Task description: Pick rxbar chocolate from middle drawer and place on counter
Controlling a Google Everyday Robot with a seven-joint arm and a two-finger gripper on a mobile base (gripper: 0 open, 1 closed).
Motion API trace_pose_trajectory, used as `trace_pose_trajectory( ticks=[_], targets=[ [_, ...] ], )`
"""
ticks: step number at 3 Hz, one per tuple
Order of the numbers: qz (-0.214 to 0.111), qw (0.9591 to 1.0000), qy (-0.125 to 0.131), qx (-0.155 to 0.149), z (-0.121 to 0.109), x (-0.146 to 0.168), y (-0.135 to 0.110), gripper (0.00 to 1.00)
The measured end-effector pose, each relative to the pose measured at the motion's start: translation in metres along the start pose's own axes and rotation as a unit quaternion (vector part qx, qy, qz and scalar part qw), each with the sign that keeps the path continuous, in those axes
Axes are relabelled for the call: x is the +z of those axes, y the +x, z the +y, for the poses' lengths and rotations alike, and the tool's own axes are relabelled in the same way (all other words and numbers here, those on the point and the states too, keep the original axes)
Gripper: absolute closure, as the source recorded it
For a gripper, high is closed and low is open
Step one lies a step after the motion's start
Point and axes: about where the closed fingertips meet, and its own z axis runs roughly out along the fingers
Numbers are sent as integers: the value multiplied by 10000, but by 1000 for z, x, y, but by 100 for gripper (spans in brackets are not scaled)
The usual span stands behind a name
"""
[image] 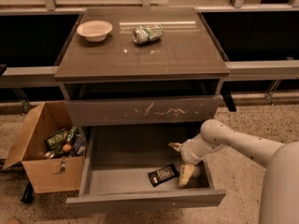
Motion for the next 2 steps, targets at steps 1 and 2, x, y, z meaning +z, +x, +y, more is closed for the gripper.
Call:
trace_pose_trajectory(
  ticks=[1,2],
  targets=[
    [-40,9999,-90,-46,4,21,-5,0],
    [-101,9997,-206,-64,6,39,-7,0]
  ],
)
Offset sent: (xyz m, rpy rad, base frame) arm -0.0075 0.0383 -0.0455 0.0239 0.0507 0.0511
